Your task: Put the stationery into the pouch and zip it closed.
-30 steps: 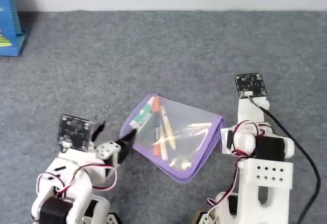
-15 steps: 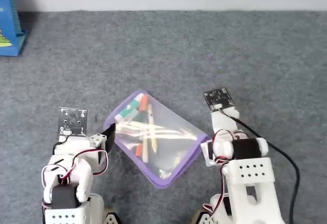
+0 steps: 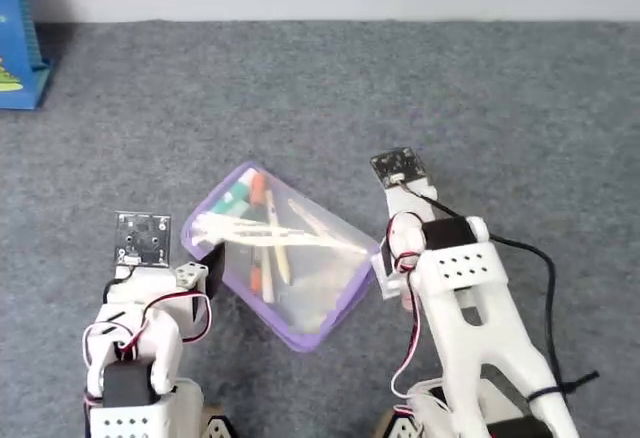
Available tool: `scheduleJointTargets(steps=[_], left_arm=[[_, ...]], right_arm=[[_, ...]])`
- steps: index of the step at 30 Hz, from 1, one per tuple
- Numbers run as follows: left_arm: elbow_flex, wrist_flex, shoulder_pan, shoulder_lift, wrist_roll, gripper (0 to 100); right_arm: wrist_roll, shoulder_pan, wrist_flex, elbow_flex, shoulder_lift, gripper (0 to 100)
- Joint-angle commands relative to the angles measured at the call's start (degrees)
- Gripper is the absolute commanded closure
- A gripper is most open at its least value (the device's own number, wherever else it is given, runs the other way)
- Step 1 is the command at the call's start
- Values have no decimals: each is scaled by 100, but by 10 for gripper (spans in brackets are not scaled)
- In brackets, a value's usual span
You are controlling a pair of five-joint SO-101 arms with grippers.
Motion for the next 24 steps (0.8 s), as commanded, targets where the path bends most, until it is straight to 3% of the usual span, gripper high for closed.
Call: scheduleJointTargets(steps=[1, 4, 10, 15, 19, 24], left_arm=[[119, -149, -26, -44, -53, 720], [207, -158, -26, -44, -53, 720], [215, -158, -26, -44, -44, 720], [233, -132, -26, -44, -35, 720], [321, -149, -167, -44, -35, 721], [347, -141, -589, -44, -53, 753]], right_arm=[[-18, -40, 787, -360, -145, 712], [-18, -48, 1481, -360, -479, 655], [237, -4, 2035, -281, -1121, 704], [255, 4, 1604, -18, -1534, 814], [255, 4, 892, 273, -1842, 980], [229, 356, -31, 1046, -2018, 990]])
